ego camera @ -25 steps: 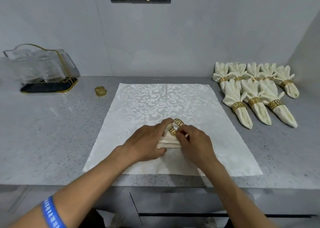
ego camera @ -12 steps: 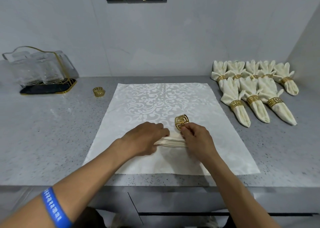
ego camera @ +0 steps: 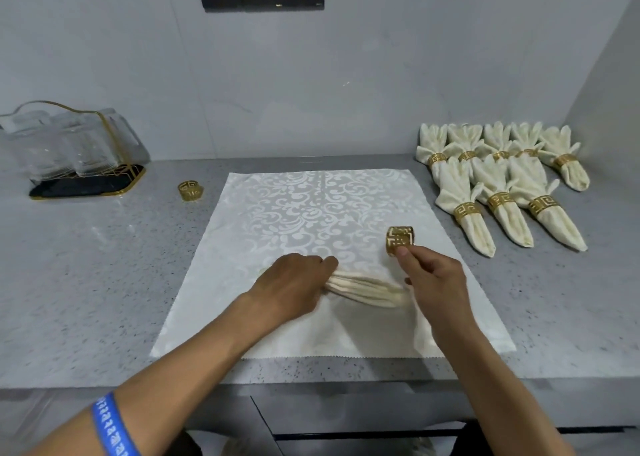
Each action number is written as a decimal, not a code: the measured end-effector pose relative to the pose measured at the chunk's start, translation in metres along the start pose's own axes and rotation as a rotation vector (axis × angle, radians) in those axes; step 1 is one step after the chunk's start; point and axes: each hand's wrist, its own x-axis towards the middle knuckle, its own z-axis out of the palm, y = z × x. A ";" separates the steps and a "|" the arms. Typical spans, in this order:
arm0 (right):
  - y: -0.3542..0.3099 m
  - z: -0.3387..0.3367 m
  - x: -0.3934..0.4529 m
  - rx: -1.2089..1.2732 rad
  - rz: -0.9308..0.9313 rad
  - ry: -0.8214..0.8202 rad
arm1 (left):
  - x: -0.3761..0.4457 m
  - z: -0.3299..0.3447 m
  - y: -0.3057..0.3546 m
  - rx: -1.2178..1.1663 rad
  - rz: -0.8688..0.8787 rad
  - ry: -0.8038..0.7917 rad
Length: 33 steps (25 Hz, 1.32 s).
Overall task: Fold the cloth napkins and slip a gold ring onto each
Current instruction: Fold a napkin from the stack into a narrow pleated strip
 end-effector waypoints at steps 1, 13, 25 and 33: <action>-0.001 -0.012 -0.004 0.010 0.026 0.022 | 0.002 -0.010 -0.003 -0.064 -0.033 -0.047; 0.011 -0.041 -0.032 0.380 0.268 -0.092 | -0.003 -0.072 -0.004 -0.175 -0.048 -0.119; 0.000 -0.050 -0.032 0.011 0.130 -0.443 | -0.006 -0.078 0.008 -0.140 0.006 -0.207; 0.009 -0.020 -0.015 -0.786 -0.422 -0.588 | -0.013 -0.061 0.023 -0.205 0.039 -0.353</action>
